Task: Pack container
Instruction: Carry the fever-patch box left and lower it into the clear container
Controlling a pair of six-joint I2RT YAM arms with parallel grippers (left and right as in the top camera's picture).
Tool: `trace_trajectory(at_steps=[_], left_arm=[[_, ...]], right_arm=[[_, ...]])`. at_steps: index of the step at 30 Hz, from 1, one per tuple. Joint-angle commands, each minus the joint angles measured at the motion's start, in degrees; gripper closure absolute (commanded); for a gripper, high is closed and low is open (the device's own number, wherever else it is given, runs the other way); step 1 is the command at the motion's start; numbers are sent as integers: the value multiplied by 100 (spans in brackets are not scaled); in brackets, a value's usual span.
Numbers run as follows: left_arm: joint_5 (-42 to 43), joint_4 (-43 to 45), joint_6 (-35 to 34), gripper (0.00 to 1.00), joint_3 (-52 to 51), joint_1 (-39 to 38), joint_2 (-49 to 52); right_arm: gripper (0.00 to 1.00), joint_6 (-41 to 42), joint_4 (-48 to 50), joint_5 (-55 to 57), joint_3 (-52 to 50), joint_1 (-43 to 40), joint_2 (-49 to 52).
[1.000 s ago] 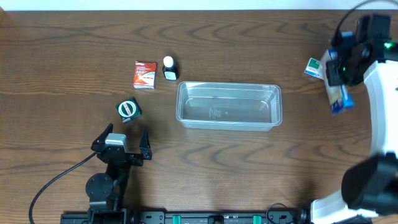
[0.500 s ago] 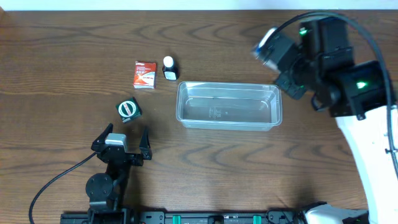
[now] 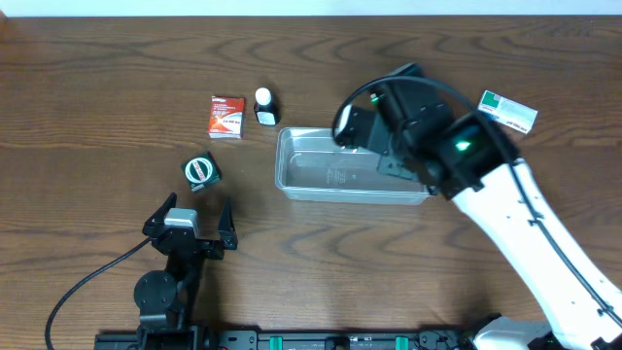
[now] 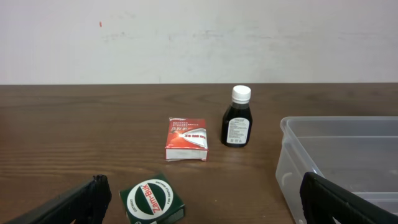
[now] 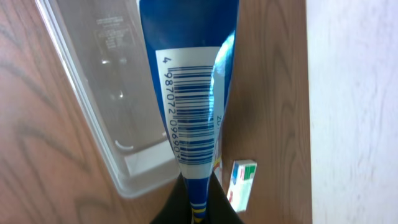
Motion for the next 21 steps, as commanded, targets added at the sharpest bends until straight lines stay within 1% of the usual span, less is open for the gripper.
trace_trajectory(at_steps=[1,6,15,21], left_arm=[[37,-184,76,2,-109,28,-35],[37,-184,76,2,-109,28,-35],[35,-184,76,2,-109,28,-35],[35,-181,76,2,-109,28,-35]], right_arm=[[99,-105,310,466,-372,177,20],[99,81,846,813,-894,459,20],[99,85,1475,448,-1528,553,20],[99,24,1731,-46,-1801,505,20]])
